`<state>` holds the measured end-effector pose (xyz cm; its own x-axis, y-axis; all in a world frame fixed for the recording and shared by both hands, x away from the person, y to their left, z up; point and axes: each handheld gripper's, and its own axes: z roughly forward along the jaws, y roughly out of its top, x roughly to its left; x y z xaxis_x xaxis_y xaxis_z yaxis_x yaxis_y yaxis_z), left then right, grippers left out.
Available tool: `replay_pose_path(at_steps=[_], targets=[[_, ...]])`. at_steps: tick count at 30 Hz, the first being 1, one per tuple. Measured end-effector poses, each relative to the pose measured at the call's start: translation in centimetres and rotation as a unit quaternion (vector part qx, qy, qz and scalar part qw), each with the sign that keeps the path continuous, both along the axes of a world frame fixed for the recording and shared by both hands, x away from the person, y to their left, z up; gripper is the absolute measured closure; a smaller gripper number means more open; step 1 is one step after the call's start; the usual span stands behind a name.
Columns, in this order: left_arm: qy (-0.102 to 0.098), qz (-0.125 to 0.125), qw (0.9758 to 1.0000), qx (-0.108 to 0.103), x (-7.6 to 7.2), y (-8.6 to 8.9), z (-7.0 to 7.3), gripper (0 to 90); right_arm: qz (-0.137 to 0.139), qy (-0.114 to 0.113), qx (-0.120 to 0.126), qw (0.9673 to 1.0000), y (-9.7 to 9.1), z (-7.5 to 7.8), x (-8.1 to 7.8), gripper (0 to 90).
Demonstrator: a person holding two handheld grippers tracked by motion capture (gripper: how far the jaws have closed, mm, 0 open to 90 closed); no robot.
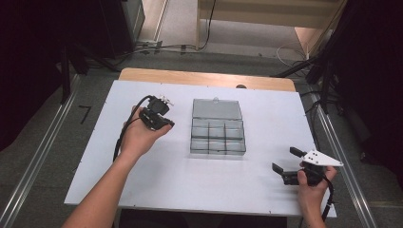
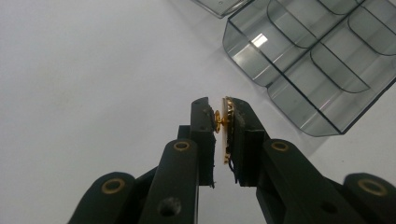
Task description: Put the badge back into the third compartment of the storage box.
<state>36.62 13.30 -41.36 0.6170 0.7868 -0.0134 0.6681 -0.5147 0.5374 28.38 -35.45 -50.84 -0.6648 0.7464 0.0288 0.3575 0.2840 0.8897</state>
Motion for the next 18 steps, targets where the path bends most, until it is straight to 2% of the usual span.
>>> replay_pose_path(at_steps=[6, 12, 18], targets=[[-0.002, -0.01, 0.9999, 0.0, 0.4, -1.0, 0.3, 81.9, -0.001, -0.001, 0.002, 1.0, 0.0, 0.0, -0.1, 0.0], [0.002, -0.015, 0.9998, -0.012, 1.0, -2.1, 0.4, 81.9, -0.001, 0.001, 0.003, 1.0, 0.0, 0.0, -0.1, 0.0], [0.004, -0.029, 0.9996, -0.007, 1.6, -4.0, 0.7, 81.9, 0.003, -0.001, 0.007, 1.0, -0.1, 0.0, -0.1, 0.0]])
